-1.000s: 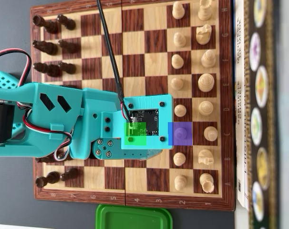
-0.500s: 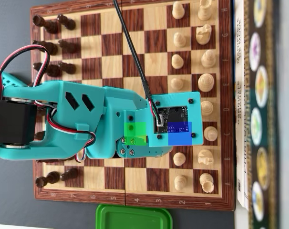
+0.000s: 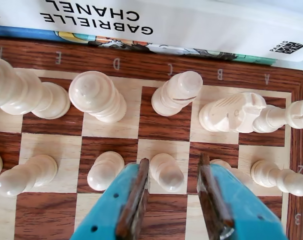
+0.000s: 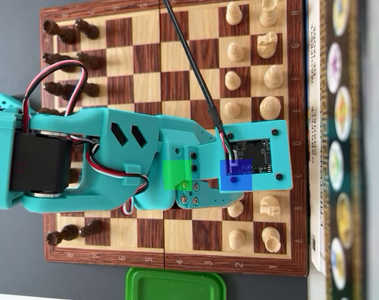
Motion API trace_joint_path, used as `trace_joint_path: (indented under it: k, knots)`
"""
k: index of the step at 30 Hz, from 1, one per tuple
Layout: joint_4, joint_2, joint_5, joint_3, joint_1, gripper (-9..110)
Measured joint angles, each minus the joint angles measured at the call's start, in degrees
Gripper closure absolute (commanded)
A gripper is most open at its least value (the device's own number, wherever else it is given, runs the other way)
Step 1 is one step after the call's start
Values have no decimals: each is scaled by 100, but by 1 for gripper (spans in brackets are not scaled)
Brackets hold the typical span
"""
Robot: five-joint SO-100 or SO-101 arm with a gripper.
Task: Play chess
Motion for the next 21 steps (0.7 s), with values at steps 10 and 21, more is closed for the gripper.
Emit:
trace_joint_path:
  k: [10, 21]
  knots:
    - [0, -255, 0, -9, 0, 87]
    - [9, -255, 0, -88, 0, 87]
